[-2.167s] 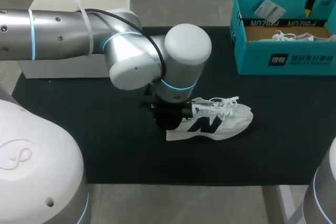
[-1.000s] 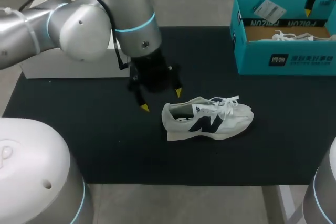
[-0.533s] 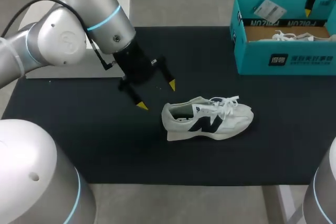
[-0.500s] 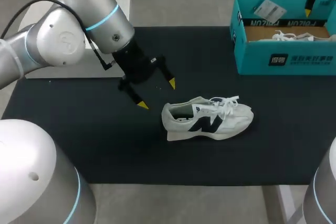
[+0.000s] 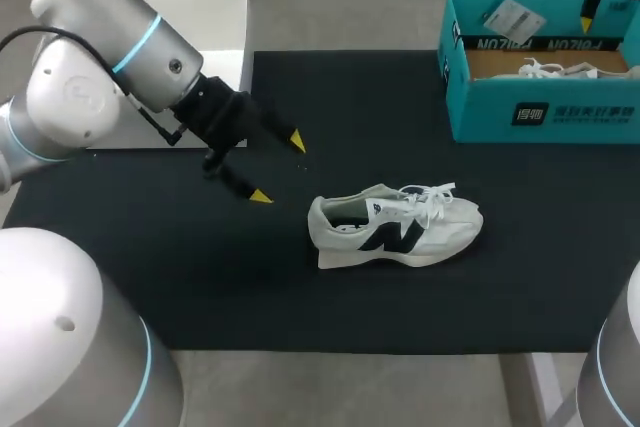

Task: Take the shoe out of the shoebox, open the shoe tongue, remove and reinsert the insole, then place the shoe into the shoebox

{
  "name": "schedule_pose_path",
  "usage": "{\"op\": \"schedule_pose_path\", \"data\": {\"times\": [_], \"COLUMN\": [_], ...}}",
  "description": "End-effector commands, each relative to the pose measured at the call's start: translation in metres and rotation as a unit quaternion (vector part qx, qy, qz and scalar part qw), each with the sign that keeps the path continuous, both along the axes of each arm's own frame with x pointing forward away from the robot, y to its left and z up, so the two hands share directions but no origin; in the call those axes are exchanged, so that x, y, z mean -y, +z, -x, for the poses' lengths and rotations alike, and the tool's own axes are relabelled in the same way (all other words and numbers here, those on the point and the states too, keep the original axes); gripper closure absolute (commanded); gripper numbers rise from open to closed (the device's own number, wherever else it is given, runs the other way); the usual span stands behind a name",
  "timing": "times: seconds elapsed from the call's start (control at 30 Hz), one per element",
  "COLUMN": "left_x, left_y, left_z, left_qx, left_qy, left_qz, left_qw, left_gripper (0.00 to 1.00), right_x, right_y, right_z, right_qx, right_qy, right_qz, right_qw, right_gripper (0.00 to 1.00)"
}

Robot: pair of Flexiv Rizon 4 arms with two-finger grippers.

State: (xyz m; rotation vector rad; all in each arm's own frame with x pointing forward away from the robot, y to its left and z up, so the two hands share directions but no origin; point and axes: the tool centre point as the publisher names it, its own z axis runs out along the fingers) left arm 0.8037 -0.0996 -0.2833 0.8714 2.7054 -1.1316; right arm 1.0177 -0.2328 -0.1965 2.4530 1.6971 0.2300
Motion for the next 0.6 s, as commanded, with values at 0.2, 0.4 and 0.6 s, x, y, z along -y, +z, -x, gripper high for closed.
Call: {"op": "schedule_pose_path", "data": {"times": [0.2, 0.4, 0.6], "left_x": [-0.01, 0.0, 0.0], "left_y": [-0.025, -0.022, -0.022], "left_z": [0.008, 0.012, 0.012], "left_qx": [-0.152, -0.139, -0.139], "left_qy": [0.418, 0.347, 0.347], "left_qz": [0.138, 0.136, 0.136], "left_qw": [0.885, 0.917, 0.917], "left_gripper": [0.0, 0.0, 0.0], "right_x": [0.0, 0.0, 0.0], "right_y": [0.0, 0.0, 0.0], "right_z": [0.001, 0.001, 0.001], "right_qx": [0.001, 0.001, 0.001], "right_qy": [0.0, 0.0, 0.0], "right_qz": [0.0, 0.0, 0.0], "right_qw": [1.0, 1.0, 1.0], "right_gripper": [0.0, 0.0, 0.0]}}
